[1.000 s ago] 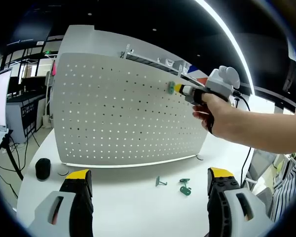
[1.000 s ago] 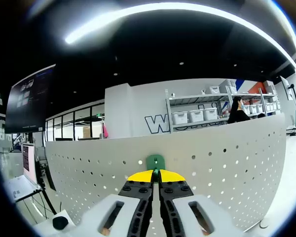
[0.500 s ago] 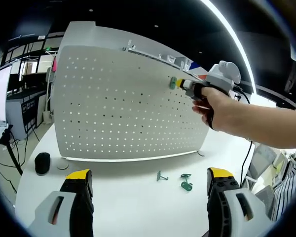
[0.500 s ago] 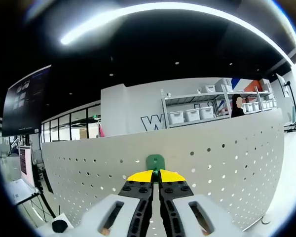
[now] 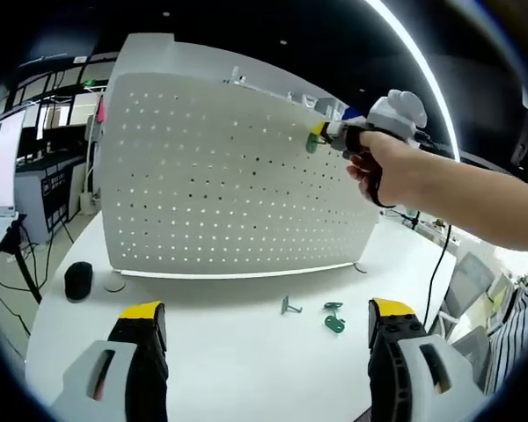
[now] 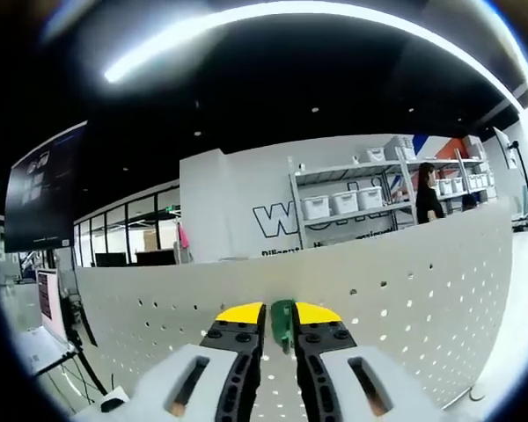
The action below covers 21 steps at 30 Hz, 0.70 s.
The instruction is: Insert the hook assembly into the mounting plate slot until the hook locks in place.
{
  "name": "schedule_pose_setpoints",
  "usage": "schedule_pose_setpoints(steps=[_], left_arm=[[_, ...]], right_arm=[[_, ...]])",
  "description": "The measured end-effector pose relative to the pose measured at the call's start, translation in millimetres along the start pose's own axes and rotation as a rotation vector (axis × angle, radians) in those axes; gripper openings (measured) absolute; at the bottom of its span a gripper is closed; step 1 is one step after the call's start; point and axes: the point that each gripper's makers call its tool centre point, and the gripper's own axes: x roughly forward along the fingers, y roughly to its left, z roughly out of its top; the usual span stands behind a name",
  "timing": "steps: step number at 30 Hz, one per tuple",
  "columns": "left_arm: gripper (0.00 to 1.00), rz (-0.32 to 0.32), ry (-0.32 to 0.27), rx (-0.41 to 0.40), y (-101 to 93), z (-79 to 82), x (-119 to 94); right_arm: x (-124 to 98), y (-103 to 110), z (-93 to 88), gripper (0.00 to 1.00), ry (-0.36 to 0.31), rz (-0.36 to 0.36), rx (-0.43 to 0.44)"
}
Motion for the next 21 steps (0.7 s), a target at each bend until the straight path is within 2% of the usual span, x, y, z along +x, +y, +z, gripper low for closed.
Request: schedule_pose_setpoints(steps=[7,13,15,21], left_arm=[[0.97,0.004,-0.004,0.006,-1.2,1.4,-2],[0.97,0.001,0.0,0.007,-5.6,-0.8,-4],[0.97,0.0,0.005,0.009,-7.2,-1.5,-4],[0.97,-0.003,0.022,0.024,-11.8,-3.8,-6]], right_arm=[[-16,-16,20.7,0.19,-0.036,0.029,0.011],[-34,-33,31.2,0.21,-0.03,0.057,-0.005],[-40,-36,31.4,0.21,-0.023,0.072,-0.012],[-63,-53,16.6,0.22,0.051,0.104,-0.022]])
